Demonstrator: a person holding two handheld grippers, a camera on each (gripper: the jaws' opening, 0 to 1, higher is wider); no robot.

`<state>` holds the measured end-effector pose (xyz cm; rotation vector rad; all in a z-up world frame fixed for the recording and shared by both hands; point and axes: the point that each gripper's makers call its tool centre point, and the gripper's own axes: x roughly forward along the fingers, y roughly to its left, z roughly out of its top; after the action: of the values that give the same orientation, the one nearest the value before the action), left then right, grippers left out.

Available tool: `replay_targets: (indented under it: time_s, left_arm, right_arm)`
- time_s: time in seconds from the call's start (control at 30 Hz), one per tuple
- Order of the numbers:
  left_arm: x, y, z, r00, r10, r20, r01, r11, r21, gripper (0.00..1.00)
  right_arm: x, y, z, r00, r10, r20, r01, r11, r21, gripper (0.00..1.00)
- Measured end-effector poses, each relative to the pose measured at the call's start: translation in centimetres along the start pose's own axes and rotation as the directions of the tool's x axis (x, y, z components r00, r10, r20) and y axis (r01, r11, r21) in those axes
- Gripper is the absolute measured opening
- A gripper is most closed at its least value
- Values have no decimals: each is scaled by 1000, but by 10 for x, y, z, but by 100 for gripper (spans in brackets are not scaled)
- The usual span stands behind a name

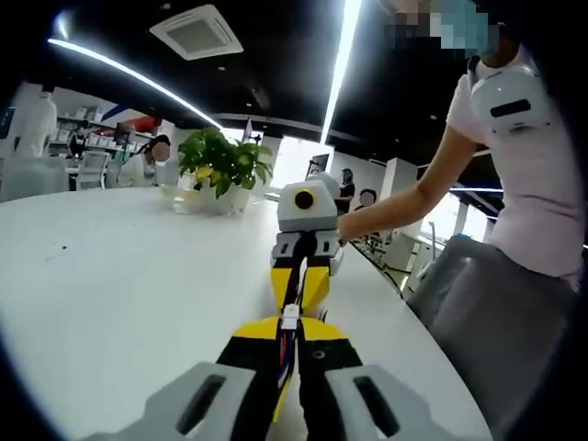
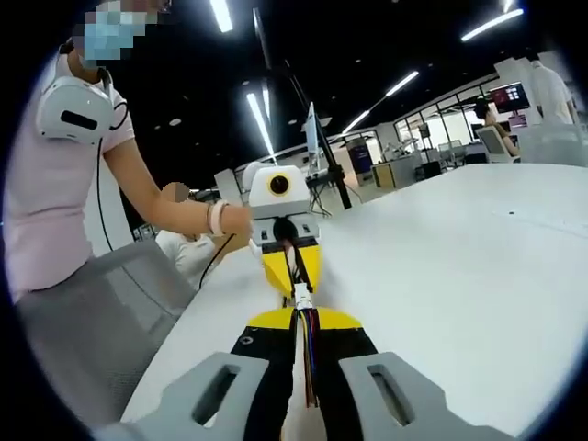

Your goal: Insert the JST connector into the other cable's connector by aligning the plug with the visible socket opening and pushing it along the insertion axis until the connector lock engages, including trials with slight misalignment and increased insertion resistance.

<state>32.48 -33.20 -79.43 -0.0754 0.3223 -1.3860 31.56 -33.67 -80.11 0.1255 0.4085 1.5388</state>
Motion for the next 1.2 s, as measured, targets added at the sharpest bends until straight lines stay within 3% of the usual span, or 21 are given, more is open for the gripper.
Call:
replay_targets:
  time_s: [0.33,0.83,1.0,1.2]
  left_arm:
    - [3,16,-20,1000,24,-16,-25,999,-45,0]
    - [6,19,-36,996,65,-65,-66,998,-10,0]
    - [5,19,-42,992,80,-95,-80,997,0,0]
    - [1,22,-41,991,106,-88,-108,994,-23,2]
  right_arm:
    - [6,-16,-16,999,-13,-30,13,1000,-3,3]
    - [9,-20,-31,997,-35,-69,34,999,-18,4]
    - [11,-20,-28,998,-44,-43,44,999,8,4]
    - [9,-17,-25,998,-47,-38,47,999,11,8]
